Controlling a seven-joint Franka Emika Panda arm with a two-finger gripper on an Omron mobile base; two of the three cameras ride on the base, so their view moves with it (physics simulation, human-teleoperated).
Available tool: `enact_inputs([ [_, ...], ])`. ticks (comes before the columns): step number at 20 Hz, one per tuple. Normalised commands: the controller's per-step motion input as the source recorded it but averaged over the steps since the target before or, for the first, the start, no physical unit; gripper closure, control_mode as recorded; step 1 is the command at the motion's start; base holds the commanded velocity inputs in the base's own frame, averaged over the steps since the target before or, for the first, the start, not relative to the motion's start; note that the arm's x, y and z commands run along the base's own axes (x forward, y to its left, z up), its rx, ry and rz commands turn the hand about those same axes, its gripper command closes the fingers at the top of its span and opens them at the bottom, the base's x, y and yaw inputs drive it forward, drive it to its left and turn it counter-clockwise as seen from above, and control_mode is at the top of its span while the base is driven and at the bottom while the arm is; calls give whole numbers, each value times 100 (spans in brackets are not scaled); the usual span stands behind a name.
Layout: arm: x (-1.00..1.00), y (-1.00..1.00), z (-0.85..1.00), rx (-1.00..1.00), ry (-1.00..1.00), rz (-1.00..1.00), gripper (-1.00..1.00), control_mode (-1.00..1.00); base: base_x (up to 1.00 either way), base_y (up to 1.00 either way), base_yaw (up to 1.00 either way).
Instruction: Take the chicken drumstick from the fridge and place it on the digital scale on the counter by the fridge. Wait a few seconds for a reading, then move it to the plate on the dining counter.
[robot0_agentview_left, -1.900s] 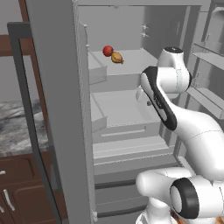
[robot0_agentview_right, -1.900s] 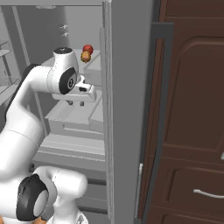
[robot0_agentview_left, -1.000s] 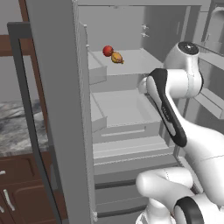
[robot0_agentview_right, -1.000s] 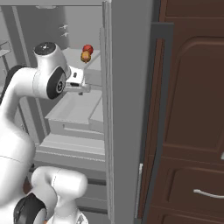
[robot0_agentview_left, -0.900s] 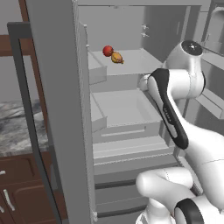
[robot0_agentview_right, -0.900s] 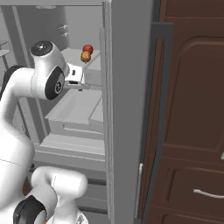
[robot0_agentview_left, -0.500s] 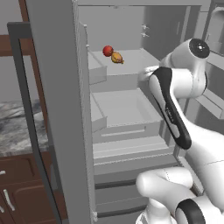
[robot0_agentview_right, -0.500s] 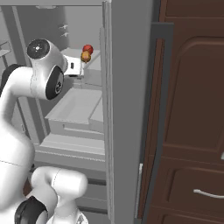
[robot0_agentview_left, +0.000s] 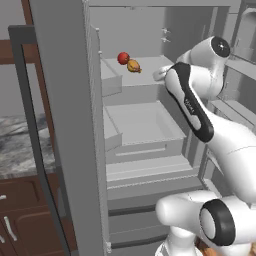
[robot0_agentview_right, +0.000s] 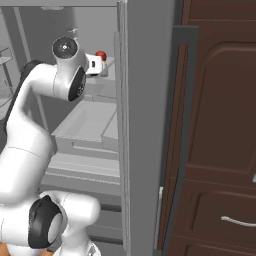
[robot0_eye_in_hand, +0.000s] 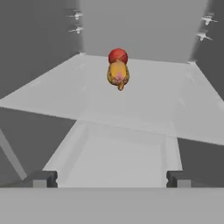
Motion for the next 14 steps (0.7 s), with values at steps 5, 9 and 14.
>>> enact_inputs([
  [5, 70, 20, 0, 0, 0, 9, -100, -100, 0, 0, 0],
  [9, 77, 24, 0, 0, 3, 6, -100, -100, 0, 0, 0],
  [14, 80, 19, 0, 0, 5, 2, -100, -100, 0, 0, 0],
])
